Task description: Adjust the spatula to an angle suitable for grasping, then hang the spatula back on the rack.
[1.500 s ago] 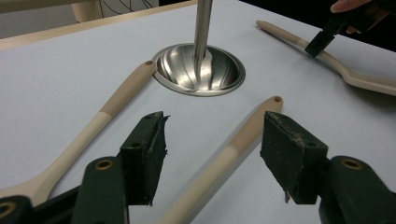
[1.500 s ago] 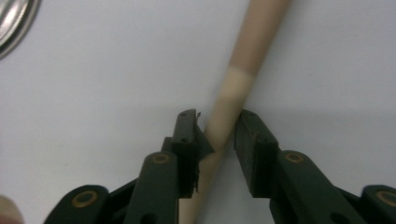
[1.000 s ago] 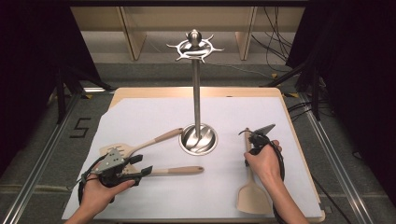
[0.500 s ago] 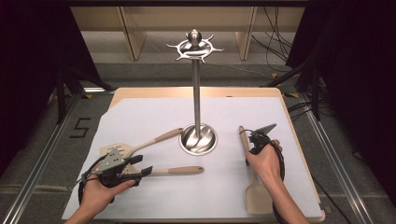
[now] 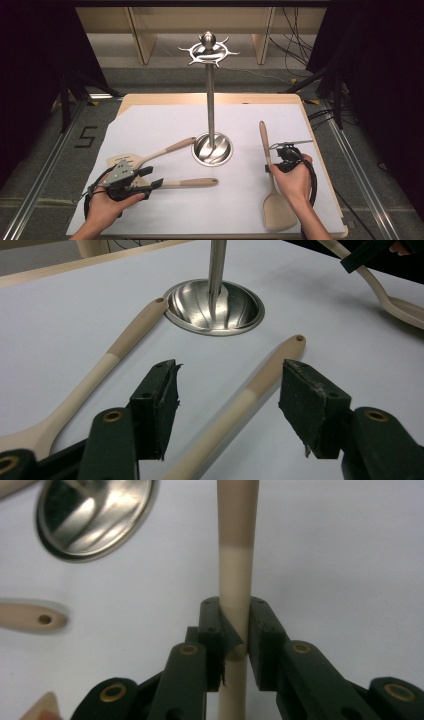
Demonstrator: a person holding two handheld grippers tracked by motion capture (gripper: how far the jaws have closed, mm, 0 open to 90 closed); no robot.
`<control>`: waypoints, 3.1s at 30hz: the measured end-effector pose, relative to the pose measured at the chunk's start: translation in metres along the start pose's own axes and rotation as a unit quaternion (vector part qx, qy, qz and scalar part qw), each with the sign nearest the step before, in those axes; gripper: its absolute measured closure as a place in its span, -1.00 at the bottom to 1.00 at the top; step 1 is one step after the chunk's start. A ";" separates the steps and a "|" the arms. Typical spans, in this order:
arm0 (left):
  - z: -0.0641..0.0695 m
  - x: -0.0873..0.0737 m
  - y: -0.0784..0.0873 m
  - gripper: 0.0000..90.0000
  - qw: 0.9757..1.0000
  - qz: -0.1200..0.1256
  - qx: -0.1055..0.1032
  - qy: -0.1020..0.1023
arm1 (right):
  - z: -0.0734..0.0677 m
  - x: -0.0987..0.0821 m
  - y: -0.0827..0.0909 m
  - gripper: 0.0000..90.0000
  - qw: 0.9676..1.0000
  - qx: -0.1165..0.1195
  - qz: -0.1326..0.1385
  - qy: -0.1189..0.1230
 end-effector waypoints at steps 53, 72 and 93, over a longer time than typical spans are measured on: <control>0.023 0.082 -0.021 -0.07 0.996 0.079 -0.019 -0.045 | -0.049 -0.017 0.058 0.76 0.945 0.051 0.295 0.130; 0.075 0.173 -0.056 -0.05 0.983 0.110 -0.116 -0.087 | -0.091 -0.019 0.068 0.76 0.929 0.072 0.315 0.182; 0.093 0.190 -0.086 0.16 0.982 0.095 -0.149 -0.071 | -0.116 -0.020 0.078 0.76 0.910 0.060 0.340 0.229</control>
Point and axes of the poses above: each handheld gripper's, and its own axes: y roughly backward along the jaws, x roughly out of its top, z roughly to its right, the point moved 4 cm from there along -y, roughly forward along the jaws, and after that the axes turned 10 degrees about -x, right-handed, at the moved point
